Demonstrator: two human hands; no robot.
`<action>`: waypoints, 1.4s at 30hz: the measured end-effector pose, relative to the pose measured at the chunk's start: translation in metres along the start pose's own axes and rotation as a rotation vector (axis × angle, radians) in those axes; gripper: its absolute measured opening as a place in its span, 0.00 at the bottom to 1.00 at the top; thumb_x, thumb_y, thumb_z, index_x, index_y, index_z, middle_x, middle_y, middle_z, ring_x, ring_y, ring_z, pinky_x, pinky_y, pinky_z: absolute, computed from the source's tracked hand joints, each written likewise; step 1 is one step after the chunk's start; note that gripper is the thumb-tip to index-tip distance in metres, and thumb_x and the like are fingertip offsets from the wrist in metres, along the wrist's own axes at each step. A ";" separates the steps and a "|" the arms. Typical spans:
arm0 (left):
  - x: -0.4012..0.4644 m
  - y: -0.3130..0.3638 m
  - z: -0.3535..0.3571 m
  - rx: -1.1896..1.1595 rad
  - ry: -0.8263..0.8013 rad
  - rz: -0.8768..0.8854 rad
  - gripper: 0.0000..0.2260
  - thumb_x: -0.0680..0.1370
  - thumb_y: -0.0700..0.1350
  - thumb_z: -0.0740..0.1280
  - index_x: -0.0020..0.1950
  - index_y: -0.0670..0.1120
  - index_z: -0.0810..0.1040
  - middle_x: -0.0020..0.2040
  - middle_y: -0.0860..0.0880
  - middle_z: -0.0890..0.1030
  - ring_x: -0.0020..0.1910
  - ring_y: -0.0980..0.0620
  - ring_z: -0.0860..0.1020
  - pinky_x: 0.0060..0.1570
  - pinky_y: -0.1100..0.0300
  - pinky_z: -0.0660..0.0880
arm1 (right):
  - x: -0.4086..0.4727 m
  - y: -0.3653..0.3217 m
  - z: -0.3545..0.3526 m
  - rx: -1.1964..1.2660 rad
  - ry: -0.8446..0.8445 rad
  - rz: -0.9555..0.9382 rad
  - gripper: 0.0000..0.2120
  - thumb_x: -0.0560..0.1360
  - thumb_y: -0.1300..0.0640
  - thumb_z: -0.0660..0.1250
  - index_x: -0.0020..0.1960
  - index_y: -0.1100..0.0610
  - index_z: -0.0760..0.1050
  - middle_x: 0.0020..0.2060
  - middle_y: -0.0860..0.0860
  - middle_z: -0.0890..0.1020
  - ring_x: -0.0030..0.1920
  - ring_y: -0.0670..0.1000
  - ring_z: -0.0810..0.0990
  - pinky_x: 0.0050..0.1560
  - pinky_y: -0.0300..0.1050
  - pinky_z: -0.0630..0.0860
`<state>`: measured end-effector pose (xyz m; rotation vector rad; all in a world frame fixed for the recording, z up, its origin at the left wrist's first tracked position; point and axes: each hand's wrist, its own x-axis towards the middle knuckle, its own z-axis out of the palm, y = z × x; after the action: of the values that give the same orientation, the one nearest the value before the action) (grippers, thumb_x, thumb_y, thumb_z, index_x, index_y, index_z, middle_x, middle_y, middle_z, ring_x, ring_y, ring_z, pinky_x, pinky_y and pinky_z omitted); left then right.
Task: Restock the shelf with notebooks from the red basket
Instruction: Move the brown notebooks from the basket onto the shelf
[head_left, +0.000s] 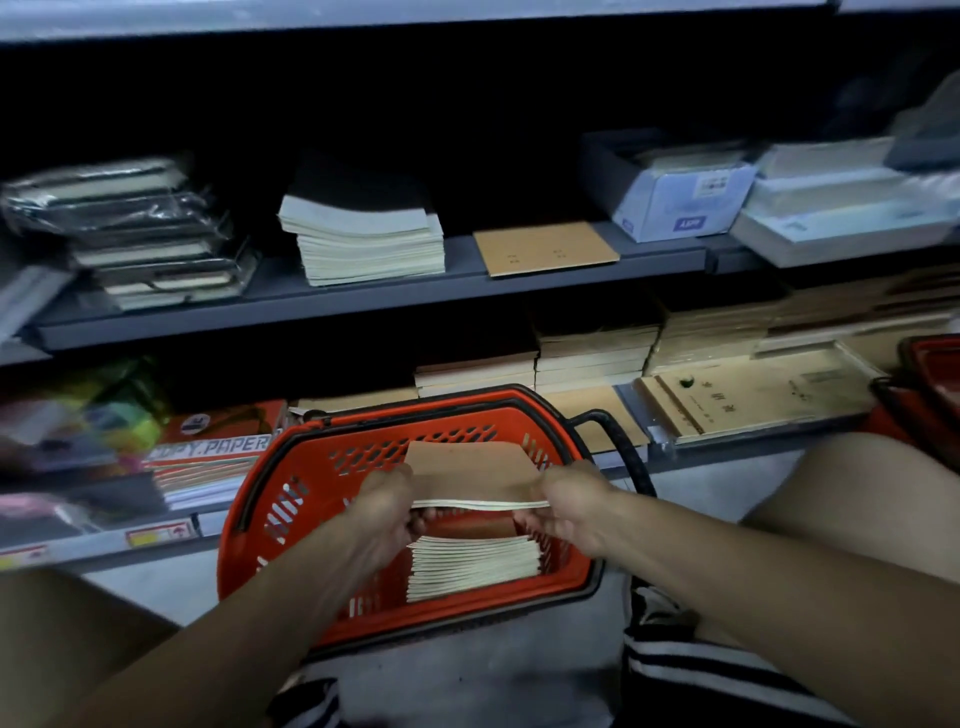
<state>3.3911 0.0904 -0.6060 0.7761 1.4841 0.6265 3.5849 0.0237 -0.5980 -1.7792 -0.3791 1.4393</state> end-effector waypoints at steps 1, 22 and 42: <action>-0.008 0.004 0.002 -0.013 -0.001 0.018 0.14 0.88 0.46 0.53 0.61 0.41 0.74 0.41 0.42 0.77 0.27 0.51 0.71 0.22 0.64 0.64 | -0.004 -0.003 -0.002 0.003 0.005 -0.030 0.11 0.82 0.69 0.64 0.63 0.67 0.76 0.51 0.63 0.85 0.32 0.54 0.86 0.31 0.42 0.81; -0.112 0.074 0.053 -0.065 -0.045 0.540 0.15 0.83 0.36 0.51 0.45 0.40 0.75 0.32 0.44 0.76 0.25 0.51 0.70 0.19 0.65 0.62 | -0.118 -0.062 -0.069 0.195 0.080 -0.448 0.10 0.79 0.68 0.60 0.50 0.69 0.80 0.31 0.61 0.81 0.30 0.54 0.78 0.33 0.46 0.74; -0.087 0.142 0.102 -0.029 -0.140 0.642 0.14 0.83 0.41 0.53 0.66 0.46 0.71 0.57 0.45 0.81 0.49 0.46 0.78 0.39 0.53 0.76 | -0.073 -0.143 -0.103 0.149 0.199 -0.760 0.23 0.75 0.72 0.65 0.66 0.54 0.80 0.53 0.48 0.87 0.57 0.48 0.84 0.58 0.44 0.79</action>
<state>3.5052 0.1036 -0.4473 1.2608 1.0832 1.0435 3.6920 0.0256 -0.4400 -1.4083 -0.7251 0.7267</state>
